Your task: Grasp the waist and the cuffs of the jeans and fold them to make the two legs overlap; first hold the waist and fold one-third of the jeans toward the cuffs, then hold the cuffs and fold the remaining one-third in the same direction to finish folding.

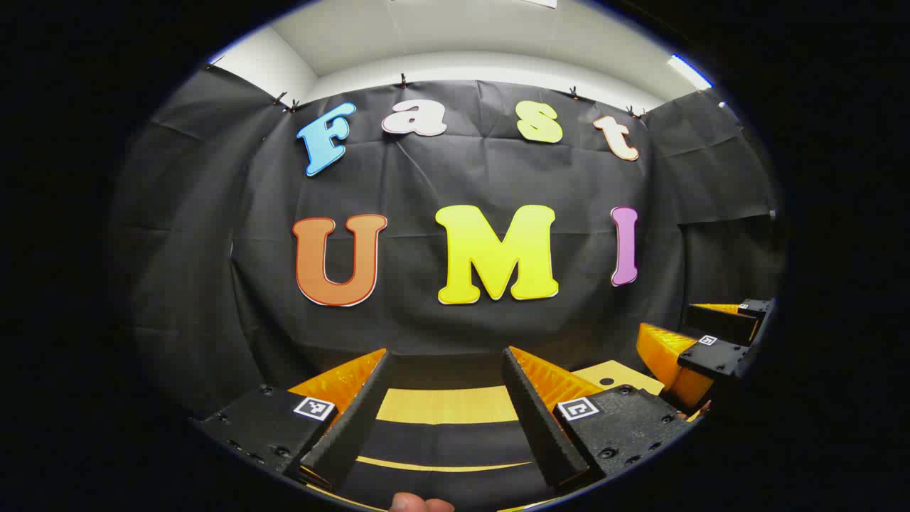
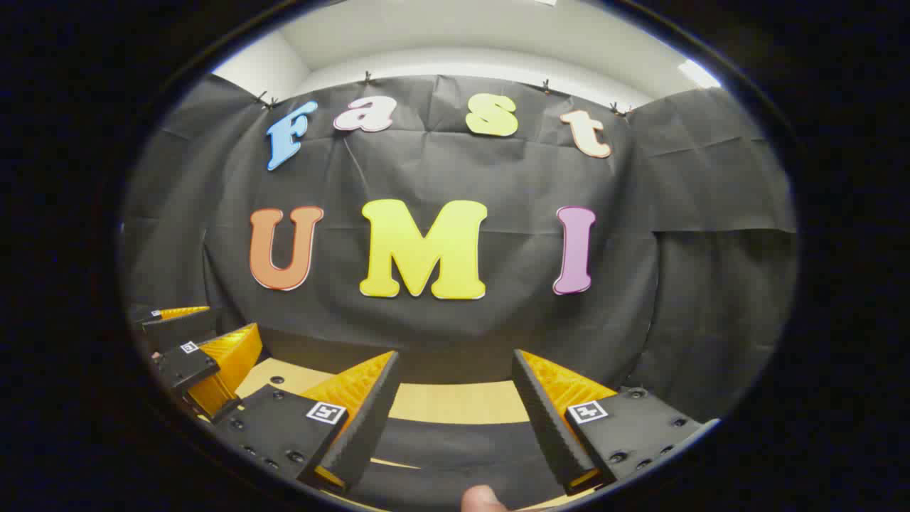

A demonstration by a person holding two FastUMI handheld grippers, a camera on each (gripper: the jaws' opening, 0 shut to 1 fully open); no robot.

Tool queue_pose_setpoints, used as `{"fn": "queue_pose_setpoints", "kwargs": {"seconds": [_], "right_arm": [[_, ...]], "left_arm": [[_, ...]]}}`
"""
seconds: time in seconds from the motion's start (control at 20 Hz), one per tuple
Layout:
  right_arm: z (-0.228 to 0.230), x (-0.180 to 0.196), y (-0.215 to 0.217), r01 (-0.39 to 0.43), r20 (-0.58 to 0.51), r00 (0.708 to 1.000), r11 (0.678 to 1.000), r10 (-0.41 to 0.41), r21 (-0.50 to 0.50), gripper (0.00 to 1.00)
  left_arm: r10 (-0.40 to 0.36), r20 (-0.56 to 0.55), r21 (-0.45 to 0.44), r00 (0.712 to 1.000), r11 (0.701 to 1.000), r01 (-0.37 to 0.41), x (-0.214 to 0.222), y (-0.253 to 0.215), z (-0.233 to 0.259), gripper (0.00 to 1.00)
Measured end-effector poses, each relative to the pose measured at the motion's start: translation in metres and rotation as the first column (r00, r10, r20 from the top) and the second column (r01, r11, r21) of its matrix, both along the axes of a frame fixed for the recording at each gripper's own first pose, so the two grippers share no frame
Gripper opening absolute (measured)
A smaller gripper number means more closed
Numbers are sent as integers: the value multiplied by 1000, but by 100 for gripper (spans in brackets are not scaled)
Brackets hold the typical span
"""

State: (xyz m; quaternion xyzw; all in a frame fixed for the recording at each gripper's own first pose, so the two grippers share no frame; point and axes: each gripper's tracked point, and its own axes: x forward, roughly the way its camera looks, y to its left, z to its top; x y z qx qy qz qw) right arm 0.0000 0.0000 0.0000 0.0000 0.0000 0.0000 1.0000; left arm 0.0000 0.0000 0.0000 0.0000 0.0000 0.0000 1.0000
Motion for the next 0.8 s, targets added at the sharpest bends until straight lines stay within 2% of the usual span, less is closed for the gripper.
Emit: {"fn": "queue_pose_setpoints", "kwargs": {"seconds": [0.05,0.2,0.25,0.8], "right_arm": [[0,2,2,-3,-2,1000,1000,3,-5,97],[-2,4,3,-6,-6,1000,999,5,-48,95],[-3,4,4,-10,-9,1000,999,10,-43,97],[7,1,-10,2,16,1000,1000,-2,-24,95]], "left_arm": [[0,0,-3,1000,1000,0,1,0,0,98],[-1,-3,-14,1000,1000,1,4,1,-3,98],[-3,-4,-15,1000,1000,3,5,2,-2,98],[-5,3,-27,1000,1000,5,2,1,-2,98]]}}
